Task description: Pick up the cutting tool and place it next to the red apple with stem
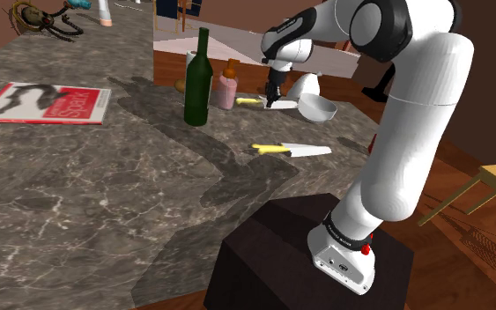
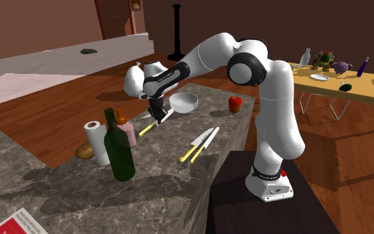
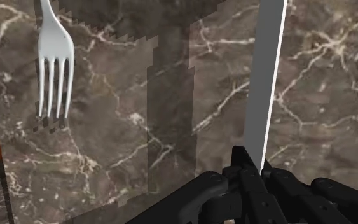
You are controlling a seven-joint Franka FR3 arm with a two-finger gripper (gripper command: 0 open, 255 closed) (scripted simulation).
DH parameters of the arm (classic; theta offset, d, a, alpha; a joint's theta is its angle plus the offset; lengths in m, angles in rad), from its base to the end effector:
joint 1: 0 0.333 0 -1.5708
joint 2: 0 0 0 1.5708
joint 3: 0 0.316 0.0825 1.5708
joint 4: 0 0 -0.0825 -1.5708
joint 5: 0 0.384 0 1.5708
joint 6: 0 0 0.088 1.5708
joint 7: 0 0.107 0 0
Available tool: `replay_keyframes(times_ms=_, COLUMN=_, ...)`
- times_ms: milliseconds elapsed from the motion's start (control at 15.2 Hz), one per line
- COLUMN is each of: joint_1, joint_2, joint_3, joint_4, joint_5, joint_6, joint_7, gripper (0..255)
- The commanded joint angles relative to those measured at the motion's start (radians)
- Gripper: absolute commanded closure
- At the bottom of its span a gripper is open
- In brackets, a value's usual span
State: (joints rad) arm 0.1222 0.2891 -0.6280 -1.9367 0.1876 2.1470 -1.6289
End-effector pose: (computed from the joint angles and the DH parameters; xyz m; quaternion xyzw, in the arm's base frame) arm 0.5391 -0.2703 0.3611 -0.8685 -0.4956 0.0094 0.0044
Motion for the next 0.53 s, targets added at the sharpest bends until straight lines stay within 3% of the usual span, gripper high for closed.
replay_keyframes(times_ms=0, joint_1=0.002, joint_2=-0.01, joint_3=-0.004, joint_4=0.017, joint_5=-0.009, joint_6=-0.026, joint_7=0.006, gripper=255)
replay_keyframes(times_ms=462, joint_1=0.012, joint_2=-0.053, joint_3=-0.016, joint_4=0.065, joint_5=-0.043, joint_6=-0.107, joint_7=0.027, gripper=255)
